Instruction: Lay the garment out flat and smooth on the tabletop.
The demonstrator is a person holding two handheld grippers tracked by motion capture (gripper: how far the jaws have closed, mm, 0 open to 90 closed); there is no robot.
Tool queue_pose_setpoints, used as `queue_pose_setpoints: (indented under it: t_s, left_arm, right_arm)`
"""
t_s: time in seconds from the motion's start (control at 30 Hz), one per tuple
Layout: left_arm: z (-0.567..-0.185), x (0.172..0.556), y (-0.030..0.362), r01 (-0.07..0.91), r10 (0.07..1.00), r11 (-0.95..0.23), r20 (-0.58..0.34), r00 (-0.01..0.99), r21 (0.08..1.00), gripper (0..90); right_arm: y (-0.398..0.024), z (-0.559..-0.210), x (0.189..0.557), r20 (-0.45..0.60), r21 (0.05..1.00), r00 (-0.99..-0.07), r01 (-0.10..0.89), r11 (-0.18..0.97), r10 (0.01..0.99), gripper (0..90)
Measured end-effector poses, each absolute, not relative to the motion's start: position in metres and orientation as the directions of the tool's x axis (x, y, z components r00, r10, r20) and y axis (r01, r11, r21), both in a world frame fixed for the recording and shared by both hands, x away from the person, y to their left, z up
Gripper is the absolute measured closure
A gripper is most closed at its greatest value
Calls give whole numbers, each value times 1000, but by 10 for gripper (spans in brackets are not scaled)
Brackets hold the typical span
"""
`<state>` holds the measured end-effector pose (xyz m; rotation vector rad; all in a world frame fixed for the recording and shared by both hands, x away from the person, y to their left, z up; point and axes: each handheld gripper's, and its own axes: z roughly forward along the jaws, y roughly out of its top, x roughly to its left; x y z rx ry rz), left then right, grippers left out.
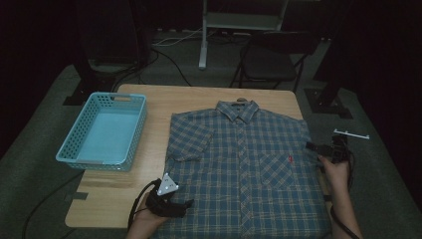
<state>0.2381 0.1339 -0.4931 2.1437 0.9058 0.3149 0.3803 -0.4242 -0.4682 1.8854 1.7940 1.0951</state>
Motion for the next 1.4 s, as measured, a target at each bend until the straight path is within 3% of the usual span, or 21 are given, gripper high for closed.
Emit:
queue_pose_setpoints:
  t_s: [0.3,0.6,0.9,1.4]
  left_arm:
    - [-493,238,134,503,695,-450,-65,716,738,199]
    - [-493,238,134,502,694,-452,-64,718,737,199]
    - [-493,237,134,502,694,-454,-61,717,736,199]
    - [-493,237,130,500,693,-469,-48,719,728,199]
  right_arm:
    - [-368,-474,343,245,726,-208,687,-37,947,140]
    - [-341,-479,305,186,745,-267,666,42,946,140]
    - [-325,-485,264,126,769,-274,634,81,954,140]
    - [-336,-498,208,147,756,-225,653,37,963,141]
